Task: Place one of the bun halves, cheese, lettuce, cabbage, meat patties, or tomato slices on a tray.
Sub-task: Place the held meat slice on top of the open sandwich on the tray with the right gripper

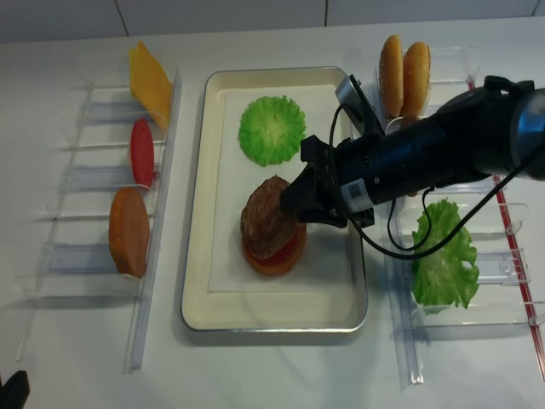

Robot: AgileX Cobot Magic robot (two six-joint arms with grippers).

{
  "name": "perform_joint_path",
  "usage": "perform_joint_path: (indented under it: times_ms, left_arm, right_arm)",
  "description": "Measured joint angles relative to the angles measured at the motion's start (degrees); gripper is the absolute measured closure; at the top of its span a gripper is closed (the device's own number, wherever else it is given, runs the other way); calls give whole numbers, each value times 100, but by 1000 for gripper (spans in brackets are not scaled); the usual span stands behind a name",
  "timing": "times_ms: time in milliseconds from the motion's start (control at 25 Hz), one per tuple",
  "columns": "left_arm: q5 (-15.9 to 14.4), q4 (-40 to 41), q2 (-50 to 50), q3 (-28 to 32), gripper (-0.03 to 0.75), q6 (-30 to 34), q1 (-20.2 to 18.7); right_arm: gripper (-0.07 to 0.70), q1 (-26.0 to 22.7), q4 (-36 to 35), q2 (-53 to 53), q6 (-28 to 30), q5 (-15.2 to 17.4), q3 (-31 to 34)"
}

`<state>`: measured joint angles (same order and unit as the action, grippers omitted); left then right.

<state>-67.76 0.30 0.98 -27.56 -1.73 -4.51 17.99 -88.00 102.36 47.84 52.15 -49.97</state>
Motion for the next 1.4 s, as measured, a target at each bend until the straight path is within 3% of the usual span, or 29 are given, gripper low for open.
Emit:
perform_joint_path:
  times_ms: [320, 1040, 1200, 1400]
  left_arm:
    - [0, 0, 0, 0, 516, 0, 0]
    - [0, 0, 0, 0, 516, 0, 0]
    - [0, 0, 0, 0, 516, 0, 0]
    - [0, 0, 0, 0, 516, 0, 0]
  right_arm:
    - [372, 0, 116, 0, -250, -50, 0]
    - [334, 0, 1407, 0, -1400, -224, -469]
    - [333, 0, 2042, 0, -1948, -149, -828]
    - [333, 0, 3345, -177, -2954, 134, -1387]
